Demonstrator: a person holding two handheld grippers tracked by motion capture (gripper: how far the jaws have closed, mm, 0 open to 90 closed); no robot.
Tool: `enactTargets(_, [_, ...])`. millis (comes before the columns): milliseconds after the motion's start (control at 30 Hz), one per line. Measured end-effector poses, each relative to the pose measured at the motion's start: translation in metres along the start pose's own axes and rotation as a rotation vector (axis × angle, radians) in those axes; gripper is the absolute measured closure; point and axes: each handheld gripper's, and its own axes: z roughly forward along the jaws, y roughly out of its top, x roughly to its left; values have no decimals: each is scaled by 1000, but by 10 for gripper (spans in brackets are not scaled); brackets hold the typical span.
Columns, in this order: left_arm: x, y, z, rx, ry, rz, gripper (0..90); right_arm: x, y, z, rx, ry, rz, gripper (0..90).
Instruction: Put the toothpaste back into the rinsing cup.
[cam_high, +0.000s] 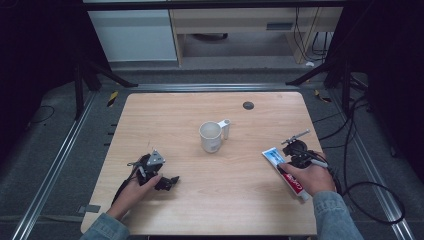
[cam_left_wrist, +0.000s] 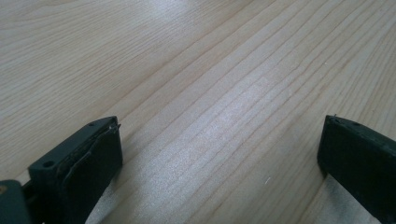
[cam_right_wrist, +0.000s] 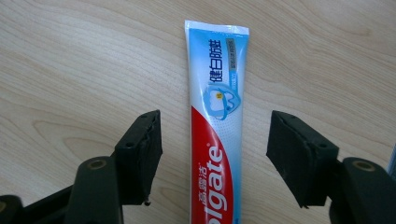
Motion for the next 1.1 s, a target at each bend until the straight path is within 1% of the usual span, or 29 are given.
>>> enactTargets(200, [0, 0, 0, 0, 0, 1, 0, -4, 6, 5, 32, -1, 1, 395])
enactTargets(233, [0, 0, 0, 0, 0, 0, 0, -5, 7, 7, 41, -2, 4, 399])
enactTargets(267, [0, 0, 0, 0, 0, 0, 0, -8, 10, 11, 62, 0, -4, 408])
enactTargets(333, [0, 0, 0, 0, -1, 0, 0, -9, 12, 12, 68, -1, -4, 412])
enactTargets(400, [0, 0, 0, 0, -1, 1, 0, -11, 16, 16, 90, 2, 1, 417])
enactTargets(467, [0, 0, 0, -3, -1, -3, 0, -13, 18, 17, 104, -4, -13, 420])
enactTargets(533, [0, 0, 0, -3, -2, -2, 0, -13, 20, 18, 113, -7, -11, 422])
enactTargets(567, [0, 0, 0, -3, -2, -1, 0, -14, 23, 18, 129, -6, -5, 426])
enactTargets(600, [0, 0, 0, -3, -2, -1, 0, -14, 23, 18, 129, -6, -5, 426])
enactTargets(633, [0, 0, 0, -3, -3, -1, 0, -16, 25, 19, 141, 3, -10, 427])
enactTargets(667, [0, 0, 0, -3, -2, -1, 0, -17, 26, 20, 149, 2, -10, 428])
enactTargets(700, [0, 0, 0, -3, -3, -1, 0, -16, 26, 21, 155, 5, -3, 431])
enactTargets(767, [0, 0, 0, -3, -3, -1, 0, -17, 26, 22, 158, 8, -10, 431])
enactTargets(833, [0, 0, 0, -3, -3, -1, 0, -18, 26, 27, 178, 24, -4, 429])
enactTargets(867, [0, 0, 0, -3, -3, -1, 0, -18, 26, 29, 188, 19, -3, 425])
enactTargets(933, [0, 0, 0, -3, -3, -1, 0, -19, 27, 33, 198, 27, -1, 423])
enactTargets(967, [0, 0, 0, -3, -2, -1, 0, -19, 27, 36, 202, 36, 9, 421])
enactTargets(1033, [0, 0, 0, -3, -2, -1, 0, -19, 28, 41, 210, 48, 5, 419])
enactTargets(1100, [0, 0, 0, -3, -2, -1, 0, -17, 30, 45, 223, 47, 2, 412])
